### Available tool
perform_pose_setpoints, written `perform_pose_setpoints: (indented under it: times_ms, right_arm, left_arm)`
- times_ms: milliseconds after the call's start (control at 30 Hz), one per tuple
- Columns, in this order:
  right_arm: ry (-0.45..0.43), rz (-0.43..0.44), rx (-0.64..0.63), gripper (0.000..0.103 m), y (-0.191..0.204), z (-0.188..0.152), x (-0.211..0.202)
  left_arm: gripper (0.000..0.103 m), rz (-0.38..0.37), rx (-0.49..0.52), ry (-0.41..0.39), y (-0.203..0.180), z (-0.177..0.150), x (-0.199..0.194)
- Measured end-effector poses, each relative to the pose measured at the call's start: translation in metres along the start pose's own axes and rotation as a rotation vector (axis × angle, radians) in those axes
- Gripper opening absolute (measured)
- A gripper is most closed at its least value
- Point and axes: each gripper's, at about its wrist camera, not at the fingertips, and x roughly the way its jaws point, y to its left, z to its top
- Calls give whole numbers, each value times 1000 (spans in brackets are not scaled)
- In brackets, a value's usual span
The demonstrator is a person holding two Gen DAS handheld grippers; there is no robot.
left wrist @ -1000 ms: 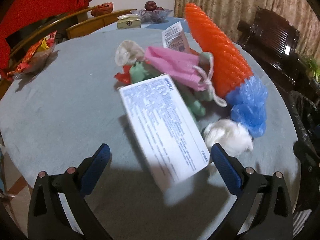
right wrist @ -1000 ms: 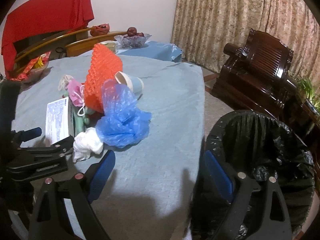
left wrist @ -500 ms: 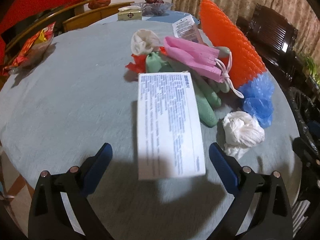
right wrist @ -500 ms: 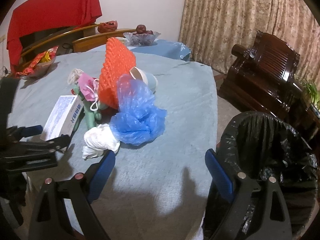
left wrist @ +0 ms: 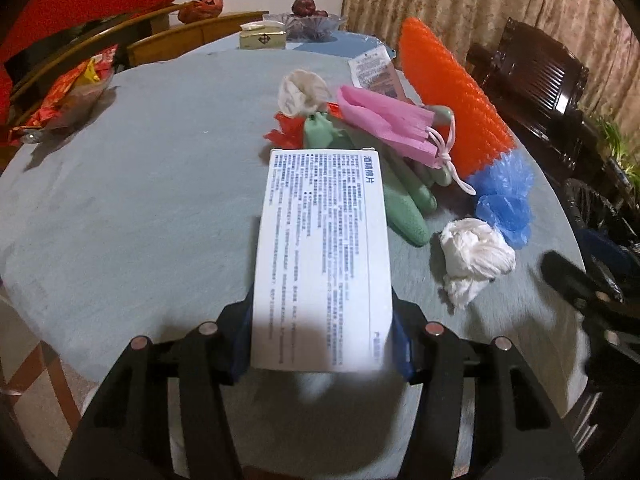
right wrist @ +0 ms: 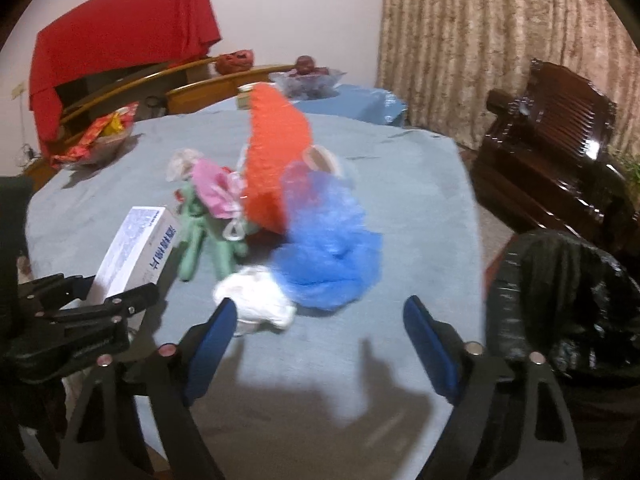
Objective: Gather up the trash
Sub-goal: 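Grasp the white leaflet with the left tool while the right tool grasps the white tissue, then carry leaflet and tissue over the black bin and open both tools to drop them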
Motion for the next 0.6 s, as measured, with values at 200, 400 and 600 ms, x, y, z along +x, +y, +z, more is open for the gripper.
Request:
perform_pose_setpoints:
  times_ms: [200,400,600]
  right_arm:
    - [53,33,-30,66,22,-2,30]
    - [111,85,-43,38,28,-8,43]
    - [72,154,-50,31,25,-5,17]
  left_arm:
    - [53,46,-11,-10,18,-7,-9]
    - [53,51,-14,-17,24,-4,-10]
    - [53,39,1,-42,17,1,-18]
